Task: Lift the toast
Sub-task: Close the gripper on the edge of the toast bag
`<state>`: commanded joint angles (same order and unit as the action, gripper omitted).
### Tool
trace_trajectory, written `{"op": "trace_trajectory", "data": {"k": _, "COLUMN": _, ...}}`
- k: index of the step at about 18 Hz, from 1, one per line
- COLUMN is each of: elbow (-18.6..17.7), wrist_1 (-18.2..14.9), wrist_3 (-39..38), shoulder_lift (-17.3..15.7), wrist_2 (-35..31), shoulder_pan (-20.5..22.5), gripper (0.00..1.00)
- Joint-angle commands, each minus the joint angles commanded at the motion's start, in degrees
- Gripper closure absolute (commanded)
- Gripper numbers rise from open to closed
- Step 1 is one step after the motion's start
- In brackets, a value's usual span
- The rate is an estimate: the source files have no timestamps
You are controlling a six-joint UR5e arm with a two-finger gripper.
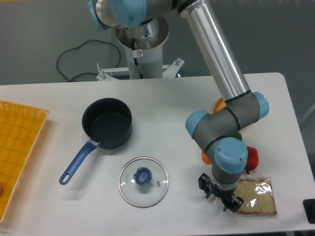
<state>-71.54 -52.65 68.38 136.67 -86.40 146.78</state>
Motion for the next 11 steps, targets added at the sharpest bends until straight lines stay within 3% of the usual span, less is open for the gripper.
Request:
{"op": "trace_trajectory", "data": {"k": 2, "elbow": 0.0, "wrist_1": 0.1, "wrist_3": 0.0, "shoulder_lift": 0.0, "wrist_2": 0.0, "shoulder_pan": -0.1, "gripper": 0.43}}
{"op": "trace_trajectory", "data": {"k": 11, "elbow": 0.0, "wrist_1": 0.1, "wrist_3": 0.0, "shoulder_lift": -0.1, "wrist_2": 0.1, "shoulder_pan": -0.4, "gripper": 0.87}}
